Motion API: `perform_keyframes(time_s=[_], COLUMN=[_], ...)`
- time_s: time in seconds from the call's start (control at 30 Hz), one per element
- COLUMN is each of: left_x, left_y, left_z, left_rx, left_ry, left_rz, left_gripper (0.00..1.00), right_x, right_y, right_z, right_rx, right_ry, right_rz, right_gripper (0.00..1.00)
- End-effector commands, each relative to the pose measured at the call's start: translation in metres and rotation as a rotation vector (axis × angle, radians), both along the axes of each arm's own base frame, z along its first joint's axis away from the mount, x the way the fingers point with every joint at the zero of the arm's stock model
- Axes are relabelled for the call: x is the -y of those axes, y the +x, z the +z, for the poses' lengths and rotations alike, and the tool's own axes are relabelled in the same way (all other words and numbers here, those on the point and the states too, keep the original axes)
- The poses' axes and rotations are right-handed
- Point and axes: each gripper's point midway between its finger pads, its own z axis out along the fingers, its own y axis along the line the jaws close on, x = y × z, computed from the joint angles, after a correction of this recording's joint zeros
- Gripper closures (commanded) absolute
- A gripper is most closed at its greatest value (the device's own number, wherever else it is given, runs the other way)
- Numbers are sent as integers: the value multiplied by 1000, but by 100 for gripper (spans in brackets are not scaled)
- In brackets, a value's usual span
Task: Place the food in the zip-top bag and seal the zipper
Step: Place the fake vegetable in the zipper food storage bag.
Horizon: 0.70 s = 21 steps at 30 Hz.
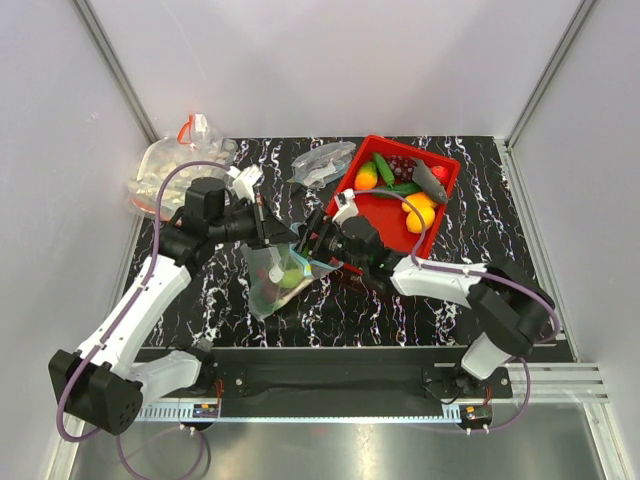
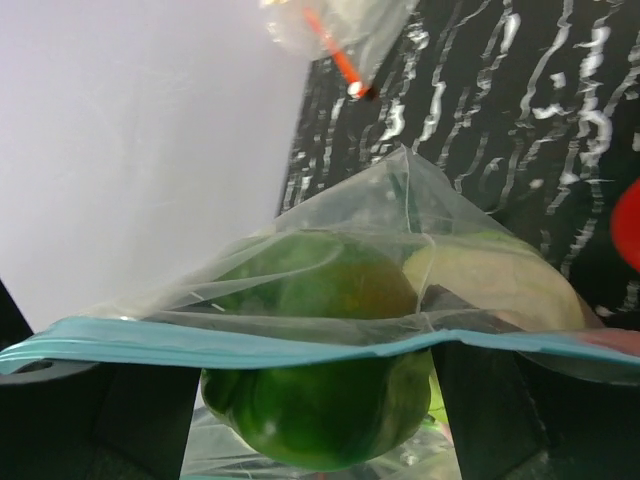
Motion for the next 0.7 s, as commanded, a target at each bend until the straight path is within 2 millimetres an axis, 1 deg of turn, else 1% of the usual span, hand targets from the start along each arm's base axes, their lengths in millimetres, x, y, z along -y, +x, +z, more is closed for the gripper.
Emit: perform_keyframes(time_s=[0.0,0.03,0.2,0.23,0.3,0.47,0.53,0.57,0.67], left_x=[7,6,6,6,5,5,4,4,4], left_y=[-3,-3,-4,-3,-5,-5,-6,-5,-4], left_z=[44,46,46,47,47,46,45,43,39], left_rx=[126,132,133,141,137,141,144,139,127], left_ry=[-88,-89,-73,-70,-68,-61,-58,-55,-53], left_rz=[-78,-79,-93,-94,-98,-106,-107,-105,-108], left_gripper=[100,100,100,100,100,100,100,100,100], right_x=[13,18,32,37,43,58,63,68,72], right_y=[-6,-8,-15,-16,-16,-22,-22,-27,-31], right_z=[-2,-5,-13,-15,-16,-9,2,-5,1], right_rx=[57,45,28,20,24,42,68,55,64], right_ry=[-204,-235,-308,-328,-355,-395,-383,-407,-402], right_rz=[-25,-26,-30,-36,-48,-66,-82,-75,-68], right_gripper=[10,9,4,0,0,0,2,2,3])
